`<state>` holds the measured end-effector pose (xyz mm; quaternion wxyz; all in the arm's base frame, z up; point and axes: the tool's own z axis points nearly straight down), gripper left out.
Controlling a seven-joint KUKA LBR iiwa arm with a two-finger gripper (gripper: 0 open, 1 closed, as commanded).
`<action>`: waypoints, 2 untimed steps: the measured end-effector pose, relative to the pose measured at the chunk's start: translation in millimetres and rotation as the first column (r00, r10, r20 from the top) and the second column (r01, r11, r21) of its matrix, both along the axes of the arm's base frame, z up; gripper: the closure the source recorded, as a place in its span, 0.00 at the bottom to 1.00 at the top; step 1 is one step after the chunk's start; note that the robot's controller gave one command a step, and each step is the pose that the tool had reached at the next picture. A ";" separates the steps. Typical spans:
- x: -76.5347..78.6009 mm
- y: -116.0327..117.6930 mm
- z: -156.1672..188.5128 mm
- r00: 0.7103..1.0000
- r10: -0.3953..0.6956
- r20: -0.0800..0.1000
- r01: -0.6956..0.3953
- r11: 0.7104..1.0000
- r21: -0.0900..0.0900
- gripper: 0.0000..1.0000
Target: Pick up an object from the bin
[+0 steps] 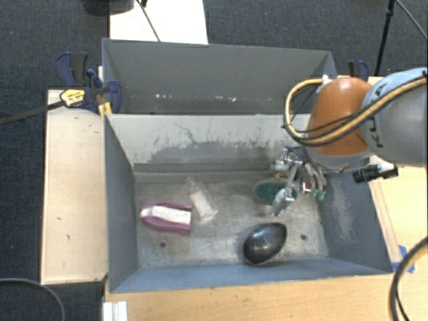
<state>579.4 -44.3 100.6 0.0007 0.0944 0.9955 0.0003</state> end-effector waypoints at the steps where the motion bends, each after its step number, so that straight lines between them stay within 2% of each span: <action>1: 8.9 -3.2 -27.7 0.980 -0.197 0.005 0.197 0.980 0.003 0.00; 2: 10.1 -2.7 -26.3 0.981 -0.194 0.003 0.194 0.981 0.001 0.00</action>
Offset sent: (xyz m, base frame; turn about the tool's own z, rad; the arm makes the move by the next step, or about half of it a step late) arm 0.0064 -0.0041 -0.0306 0.2006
